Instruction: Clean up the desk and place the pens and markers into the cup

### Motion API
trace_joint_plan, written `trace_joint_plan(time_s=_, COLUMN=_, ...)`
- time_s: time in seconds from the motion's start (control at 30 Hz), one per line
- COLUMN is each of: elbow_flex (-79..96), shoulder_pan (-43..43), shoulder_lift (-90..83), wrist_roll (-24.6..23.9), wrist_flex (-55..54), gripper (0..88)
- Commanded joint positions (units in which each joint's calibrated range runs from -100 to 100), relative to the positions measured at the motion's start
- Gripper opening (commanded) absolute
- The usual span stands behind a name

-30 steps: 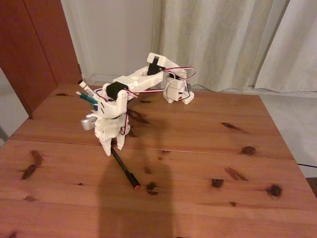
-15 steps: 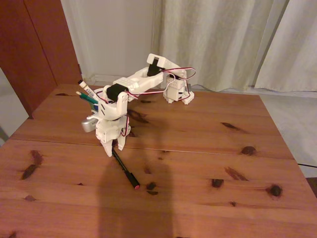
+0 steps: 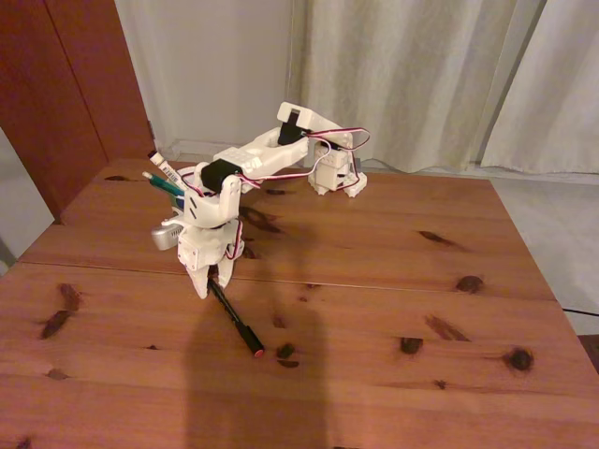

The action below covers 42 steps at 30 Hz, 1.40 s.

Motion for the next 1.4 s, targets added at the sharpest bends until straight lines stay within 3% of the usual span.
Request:
trace_joint_plan(time_s=0.0, elbow_flex=-2.49, shoulder_pan=-0.35, shoulder_lift=-0.27, wrist_roll=0.53, wrist_flex=-2.21, gripper=1.1)
trace_joint_plan(time_s=1.37, elbow_flex=-12.23, shoulder_pan=1.26, shoulder_lift=-0.02, wrist_roll=0.58, wrist_flex=-2.21, gripper=0.9)
